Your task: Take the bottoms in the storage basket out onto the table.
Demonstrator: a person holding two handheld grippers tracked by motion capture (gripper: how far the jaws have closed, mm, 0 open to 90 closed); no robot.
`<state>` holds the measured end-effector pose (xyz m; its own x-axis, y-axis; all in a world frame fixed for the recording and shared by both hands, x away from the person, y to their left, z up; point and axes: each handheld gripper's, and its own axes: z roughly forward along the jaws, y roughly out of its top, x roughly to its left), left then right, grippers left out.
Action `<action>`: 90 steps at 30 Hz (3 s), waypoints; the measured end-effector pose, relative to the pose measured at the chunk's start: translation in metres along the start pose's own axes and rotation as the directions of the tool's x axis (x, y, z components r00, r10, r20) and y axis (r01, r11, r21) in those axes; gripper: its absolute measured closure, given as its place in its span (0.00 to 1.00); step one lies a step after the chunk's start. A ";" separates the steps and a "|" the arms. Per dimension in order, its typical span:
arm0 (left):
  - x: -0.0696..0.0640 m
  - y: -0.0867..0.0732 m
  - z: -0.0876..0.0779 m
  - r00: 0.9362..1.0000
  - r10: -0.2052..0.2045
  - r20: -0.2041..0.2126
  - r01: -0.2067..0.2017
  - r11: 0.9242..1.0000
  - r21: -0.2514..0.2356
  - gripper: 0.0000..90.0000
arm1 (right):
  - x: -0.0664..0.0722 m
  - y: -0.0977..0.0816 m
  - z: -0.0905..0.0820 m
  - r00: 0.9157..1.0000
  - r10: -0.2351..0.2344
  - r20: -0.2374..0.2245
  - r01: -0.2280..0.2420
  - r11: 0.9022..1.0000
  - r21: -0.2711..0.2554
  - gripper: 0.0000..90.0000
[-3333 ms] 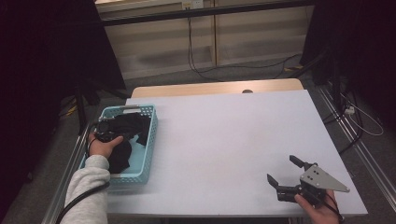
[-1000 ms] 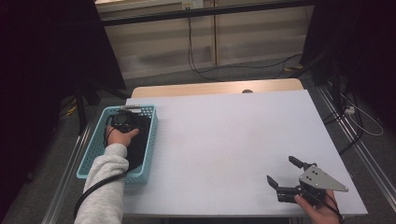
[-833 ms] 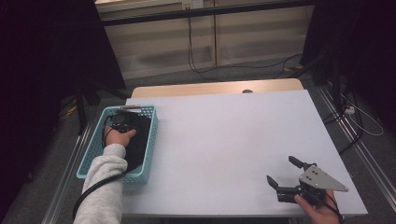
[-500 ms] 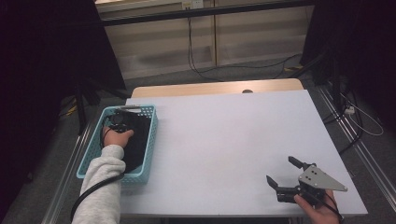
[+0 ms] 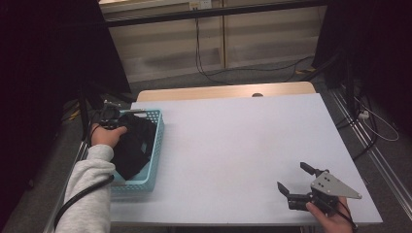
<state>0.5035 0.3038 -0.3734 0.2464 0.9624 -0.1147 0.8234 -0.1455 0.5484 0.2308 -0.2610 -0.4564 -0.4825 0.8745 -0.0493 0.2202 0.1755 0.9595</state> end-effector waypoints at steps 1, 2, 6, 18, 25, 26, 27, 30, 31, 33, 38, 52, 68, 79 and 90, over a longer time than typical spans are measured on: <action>0.000 0.002 -0.004 1.000 0.012 0.001 -0.012 1.000 -0.004 0.83 | 0.000 0.001 0.000 1.000 -0.003 0.001 0.003 1.000 -0.001 0.03; -0.001 0.002 -0.007 1.000 0.008 0.005 -0.008 1.000 -0.009 0.83 | 0.000 0.001 0.000 1.000 -0.003 0.001 0.003 1.000 -0.001 0.03; -0.003 -0.001 -0.002 1.000 0.010 0.009 -0.010 1.000 -0.012 0.83 | 0.002 0.001 0.002 1.000 -0.006 -0.005 0.006 1.000 0.003 0.03; -0.003 -0.014 0.041 0.999 -0.020 -0.046 0.018 0.999 -0.043 0.52 | 0.000 0.000 0.002 1.000 -0.003 -0.008 0.003 1.000 0.004 0.03; -0.010 -0.011 0.054 0.995 -0.095 -0.031 0.094 0.994 -0.057 0.11 | 0.001 0.000 0.002 1.000 -0.004 -0.014 0.004 1.000 0.004 0.03; -0.012 -0.011 0.056 0.995 -0.095 -0.038 0.092 0.994 -0.059 0.09 | 0.001 0.000 0.002 1.000 -0.005 -0.016 0.005 1.000 0.004 0.03; -0.013 -0.011 0.058 0.995 -0.093 -0.035 0.091 0.995 -0.051 0.07 | 0.001 0.000 0.002 1.000 -0.005 -0.017 0.005 1.000 0.004 0.03; -0.018 -0.012 0.065 0.996 -0.072 -0.045 0.071 0.997 -0.031 0.05 | 0.001 0.000 0.002 1.000 -0.003 -0.017 0.003 1.000 0.003 0.03; -0.020 -0.013 0.068 0.996 -0.070 -0.047 0.068 0.997 -0.027 0.04 | 0.000 -0.001 0.002 1.000 -0.001 -0.018 0.001 1.000 0.001 0.03; -0.022 -0.015 0.073 0.998 -0.034 -0.057 0.035 0.999 0.013 0.03 | 0.000 -0.001 0.002 1.000 0.000 -0.018 0.000 1.000 0.001 0.03; -0.027 -0.019 0.079 0.990 0.082 -0.119 -0.075 0.995 0.064 0.00 | 0.000 -0.001 0.001 1.000 -0.002 -0.017 0.002 1.000 0.003 0.03; -0.013 -0.027 0.067 0.986 0.046 -0.162 -0.042 0.999 0.026 0.36 | 0.000 -0.001 -0.001 1.000 -0.003 -0.008 0.003 1.000 0.002 0.03; 0.002 -0.032 0.056 0.985 0.016 -0.170 -0.017 1.000 -0.008 0.80 | 0.000 0.000 -0.001 1.000 -0.004 -0.004 0.004 1.000 0.001 0.03; 0.000 -0.020 0.031 0.989 0.020 -0.146 -0.026 0.999 -0.035 0.82 | -0.001 0.000 -0.001 1.000 0.001 -0.004 -0.001 1.000 -0.002 0.03; -0.020 0.008 -0.020 0.996 0.085 -0.023 -0.087 0.988 -0.124 0.83 | 0.001 0.001 0.001 1.000 -0.003 -0.007 0.003 1.000 -0.001 0.03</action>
<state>0.4947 0.2879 -0.3507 0.3040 0.9514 -0.0487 0.7293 -0.1995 0.6545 0.2313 -0.2594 -0.4562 -0.4892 0.8707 -0.0501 0.2179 0.1776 0.9597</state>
